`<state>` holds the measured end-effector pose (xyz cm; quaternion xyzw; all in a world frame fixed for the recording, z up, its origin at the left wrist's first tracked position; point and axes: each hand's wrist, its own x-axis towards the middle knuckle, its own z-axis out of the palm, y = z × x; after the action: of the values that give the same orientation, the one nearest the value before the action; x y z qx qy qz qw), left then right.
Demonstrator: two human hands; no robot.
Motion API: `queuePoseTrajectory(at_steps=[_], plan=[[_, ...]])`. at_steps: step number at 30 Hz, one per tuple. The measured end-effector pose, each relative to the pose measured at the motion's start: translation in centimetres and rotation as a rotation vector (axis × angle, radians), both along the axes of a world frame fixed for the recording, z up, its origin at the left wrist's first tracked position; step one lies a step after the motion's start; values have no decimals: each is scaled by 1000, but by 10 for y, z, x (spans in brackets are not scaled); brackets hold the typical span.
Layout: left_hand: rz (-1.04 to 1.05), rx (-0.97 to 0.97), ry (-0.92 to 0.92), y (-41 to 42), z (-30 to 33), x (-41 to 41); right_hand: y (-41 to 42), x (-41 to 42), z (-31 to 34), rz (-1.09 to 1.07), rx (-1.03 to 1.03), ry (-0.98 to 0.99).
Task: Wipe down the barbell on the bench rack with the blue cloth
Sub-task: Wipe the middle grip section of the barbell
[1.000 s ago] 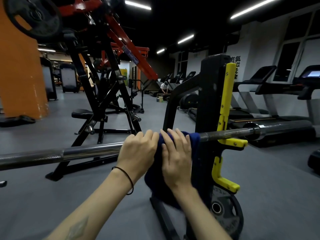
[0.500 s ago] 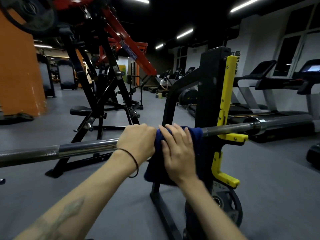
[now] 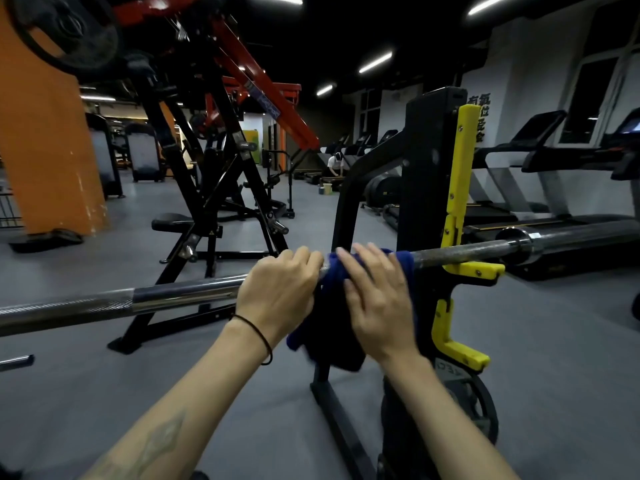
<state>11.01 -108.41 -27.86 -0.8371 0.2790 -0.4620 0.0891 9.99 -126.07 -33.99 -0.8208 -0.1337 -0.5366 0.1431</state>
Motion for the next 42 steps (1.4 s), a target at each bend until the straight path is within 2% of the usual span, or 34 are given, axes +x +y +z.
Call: queuePoseTrajectory(at_steps=[1, 3, 5, 7, 8, 10, 12, 13, 16, 18, 20, 23, 26, 27, 28, 30, 33, 34, 37, 40, 42], plan=[[1, 16, -18, 0, -2, 1, -14, 2, 0, -35, 34, -2], [24, 9, -18, -1, -1, 0, -23, 7, 2, -78, 242, -7], [58, -14, -8, -4, -1, 1, 5, 13, 4, -95, 506, -11], [65, -32, 1, -5, -1, 2, 46, 10, 9, -59, 627, 2], [65, -37, -8, -5, -1, 3, 60, 7, 8, -10, 575, -3], [51, -45, -37, -4, -2, 3, 58, 0, 0, 73, 308, -7], [35, -56, -38, -3, -2, 2, 22, 0, -2, 55, 59, -9], [30, -61, -29, -3, -2, 1, 3, 3, -1, 21, 27, -7], [61, -52, 13, -4, -1, 0, -28, 8, 1, -65, 265, -22], [83, -53, 16, -5, -2, 2, -7, 13, 1, -74, 460, -37], [91, -62, 8, -6, -2, 2, 25, 14, 2, -39, 529, -44], [59, -76, -31, -7, -1, 1, 42, 3, -2, 48, 302, -42], [53, -74, -46, -5, 0, -1, -2, 0, 3, 7, -23, -16], [54, -67, -32, -4, 0, -1, -19, 1, 4, -23, -72, -14], [55, -57, -11, -5, -1, -2, -35, 2, 4, -54, -65, -13], [61, -42, 27, -6, -4, -1, -46, 5, 3, -105, 116, -16], [79, -73, 38, -6, -2, 1, 8, 13, 5, -124, 514, -28], [79, -82, 31, -7, -1, 1, 32, 12, 9, -100, 558, -24], [67, -62, -10, -6, 0, 0, 61, 0, 3, 36, 345, -13], [57, -38, -19, -2, -1, -1, 12, -2, 1, 33, 71, -5], [53, -38, 3, -4, -1, -1, -24, 3, -1, -18, 120, -6]])
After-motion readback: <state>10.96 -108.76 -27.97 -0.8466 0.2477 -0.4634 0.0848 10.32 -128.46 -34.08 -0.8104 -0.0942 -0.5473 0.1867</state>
